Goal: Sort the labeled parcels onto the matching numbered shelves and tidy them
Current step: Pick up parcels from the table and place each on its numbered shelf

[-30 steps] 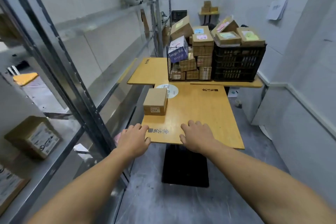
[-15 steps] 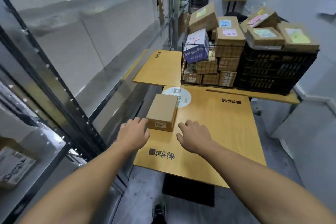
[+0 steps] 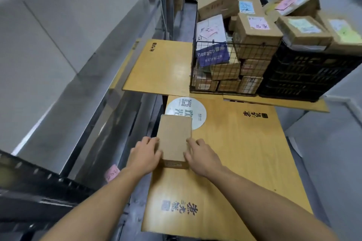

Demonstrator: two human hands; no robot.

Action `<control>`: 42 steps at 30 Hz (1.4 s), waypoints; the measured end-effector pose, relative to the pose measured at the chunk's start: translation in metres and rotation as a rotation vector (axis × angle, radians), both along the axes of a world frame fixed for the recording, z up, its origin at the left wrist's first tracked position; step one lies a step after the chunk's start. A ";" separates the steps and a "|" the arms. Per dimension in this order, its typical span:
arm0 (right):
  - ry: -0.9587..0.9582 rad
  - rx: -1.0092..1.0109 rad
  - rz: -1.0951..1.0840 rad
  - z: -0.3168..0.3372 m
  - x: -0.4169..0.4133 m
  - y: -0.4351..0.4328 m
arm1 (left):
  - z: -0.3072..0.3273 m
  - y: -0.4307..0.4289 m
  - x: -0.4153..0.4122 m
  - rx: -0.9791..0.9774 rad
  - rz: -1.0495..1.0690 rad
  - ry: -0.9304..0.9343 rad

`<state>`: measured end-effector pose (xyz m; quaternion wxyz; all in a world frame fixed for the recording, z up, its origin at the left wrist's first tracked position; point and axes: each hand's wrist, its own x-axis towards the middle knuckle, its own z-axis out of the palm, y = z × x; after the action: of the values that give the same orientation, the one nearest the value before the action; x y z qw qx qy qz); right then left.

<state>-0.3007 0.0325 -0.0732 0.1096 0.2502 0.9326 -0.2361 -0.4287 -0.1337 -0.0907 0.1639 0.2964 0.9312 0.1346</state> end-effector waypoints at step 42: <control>0.377 -0.910 0.381 0.065 0.059 -0.004 | 0.071 -0.014 0.202 1.275 0.888 -0.094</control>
<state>-0.2421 0.0280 -0.0085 0.0783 -0.0434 0.7684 -0.6337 -0.2268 -0.1480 -0.0200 -0.0680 -0.0735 0.6976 0.7095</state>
